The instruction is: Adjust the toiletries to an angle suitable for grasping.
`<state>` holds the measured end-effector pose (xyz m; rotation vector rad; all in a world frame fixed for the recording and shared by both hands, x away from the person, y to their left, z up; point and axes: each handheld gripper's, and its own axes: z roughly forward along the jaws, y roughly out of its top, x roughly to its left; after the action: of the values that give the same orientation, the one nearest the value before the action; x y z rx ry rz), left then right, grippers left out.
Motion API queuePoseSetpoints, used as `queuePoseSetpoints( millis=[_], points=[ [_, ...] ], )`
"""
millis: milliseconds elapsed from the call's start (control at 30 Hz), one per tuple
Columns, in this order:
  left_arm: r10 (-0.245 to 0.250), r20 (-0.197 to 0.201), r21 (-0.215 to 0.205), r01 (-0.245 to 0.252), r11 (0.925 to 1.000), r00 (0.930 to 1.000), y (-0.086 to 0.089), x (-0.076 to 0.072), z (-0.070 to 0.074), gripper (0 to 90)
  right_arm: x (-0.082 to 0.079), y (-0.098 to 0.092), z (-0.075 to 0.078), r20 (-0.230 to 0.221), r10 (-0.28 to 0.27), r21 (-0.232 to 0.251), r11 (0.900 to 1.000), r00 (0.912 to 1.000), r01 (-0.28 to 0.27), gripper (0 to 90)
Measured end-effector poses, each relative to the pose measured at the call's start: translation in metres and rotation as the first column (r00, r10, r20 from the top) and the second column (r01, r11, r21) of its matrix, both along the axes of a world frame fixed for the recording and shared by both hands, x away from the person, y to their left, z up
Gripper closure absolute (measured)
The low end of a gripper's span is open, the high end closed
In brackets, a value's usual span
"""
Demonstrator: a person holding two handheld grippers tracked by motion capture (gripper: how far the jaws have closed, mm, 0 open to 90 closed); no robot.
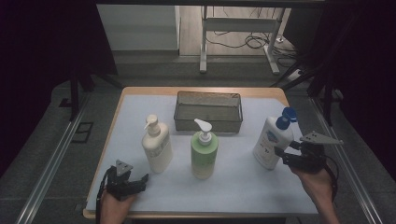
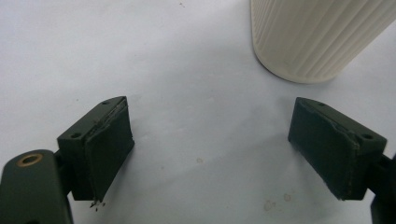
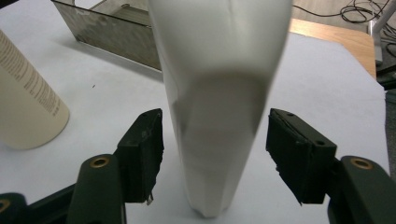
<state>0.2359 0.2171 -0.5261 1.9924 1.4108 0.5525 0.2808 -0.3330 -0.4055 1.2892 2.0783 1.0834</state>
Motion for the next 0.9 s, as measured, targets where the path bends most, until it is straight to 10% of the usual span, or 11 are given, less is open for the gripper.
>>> queuePoseSetpoints(
  millis=[900],
  points=[
    [0.000,0.000,-0.001,0.000,1.0000,1.0000,0.000,0.000,0.000,13.4,0.035,0.021,-0.009,0.007,0.005,-0.023,1.000,1.0000,-0.005,39.0]
  ],
)
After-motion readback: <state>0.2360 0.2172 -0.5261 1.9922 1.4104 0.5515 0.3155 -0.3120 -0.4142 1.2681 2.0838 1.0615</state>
